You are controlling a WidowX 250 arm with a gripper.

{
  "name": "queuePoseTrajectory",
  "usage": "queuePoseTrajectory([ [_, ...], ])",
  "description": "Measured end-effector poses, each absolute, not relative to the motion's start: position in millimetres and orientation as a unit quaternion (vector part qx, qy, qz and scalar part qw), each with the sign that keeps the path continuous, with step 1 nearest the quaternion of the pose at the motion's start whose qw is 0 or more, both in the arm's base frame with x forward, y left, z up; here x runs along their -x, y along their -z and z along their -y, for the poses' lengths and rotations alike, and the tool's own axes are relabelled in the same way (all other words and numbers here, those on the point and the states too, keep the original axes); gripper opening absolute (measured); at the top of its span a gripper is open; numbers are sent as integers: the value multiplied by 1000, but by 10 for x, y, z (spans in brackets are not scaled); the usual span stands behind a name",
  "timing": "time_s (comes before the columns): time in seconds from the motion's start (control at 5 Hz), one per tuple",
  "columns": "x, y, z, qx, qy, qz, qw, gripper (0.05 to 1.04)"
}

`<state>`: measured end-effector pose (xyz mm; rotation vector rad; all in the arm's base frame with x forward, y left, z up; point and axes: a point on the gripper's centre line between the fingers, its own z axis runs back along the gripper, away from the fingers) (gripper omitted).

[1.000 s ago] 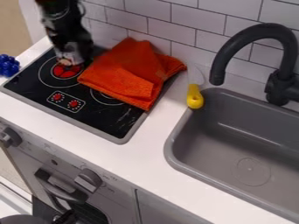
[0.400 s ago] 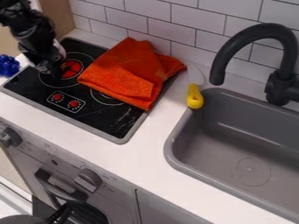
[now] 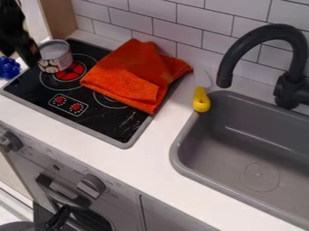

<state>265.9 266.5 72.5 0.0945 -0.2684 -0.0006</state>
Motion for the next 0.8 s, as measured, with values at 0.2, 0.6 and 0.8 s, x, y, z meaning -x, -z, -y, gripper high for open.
queuePoseTrajectory([
  [0.2, -2784, -736, -2642, -33, -25, 130, 991, 999],
  [0.6, -2912, -738, -2538, -51, -76, 118, 989, 999],
  [0.8, -2932, -721, -2331, -69, -106, 90, 988, 999],
])
